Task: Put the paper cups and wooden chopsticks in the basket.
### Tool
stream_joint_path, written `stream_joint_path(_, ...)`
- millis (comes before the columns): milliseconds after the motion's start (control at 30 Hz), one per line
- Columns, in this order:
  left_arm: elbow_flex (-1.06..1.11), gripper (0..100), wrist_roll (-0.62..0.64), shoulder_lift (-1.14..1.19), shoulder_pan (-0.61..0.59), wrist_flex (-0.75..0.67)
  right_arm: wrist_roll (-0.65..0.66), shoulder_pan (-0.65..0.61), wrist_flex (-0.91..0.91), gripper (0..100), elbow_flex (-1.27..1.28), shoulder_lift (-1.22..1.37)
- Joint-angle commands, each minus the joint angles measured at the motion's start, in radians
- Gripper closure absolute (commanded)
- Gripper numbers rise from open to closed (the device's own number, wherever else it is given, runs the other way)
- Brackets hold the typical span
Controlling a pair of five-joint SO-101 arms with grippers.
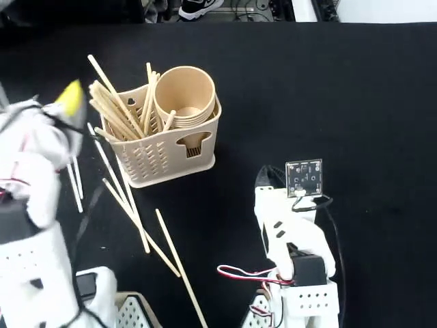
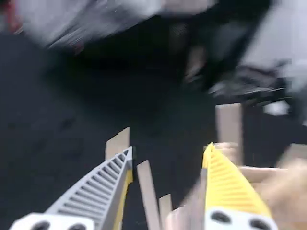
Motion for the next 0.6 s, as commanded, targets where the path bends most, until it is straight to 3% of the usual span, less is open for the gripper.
stream_joint_path(0,-0.001,76,-0.075,0.137,-0.222,0.028,0.011,0.009,0.002,97.9,-0.004,-0.073)
stream_joint_path(233,0.073,76,-0.184,0.629,-0.263,-0.264,0.011,0.008,0.002,97.9,-0.004,-0.073)
stream_joint_path(567,-0.343,76,-0.203,1.306,-0.216,-0.288,0.011,0.008,0.002,97.9,-0.004,-0.073)
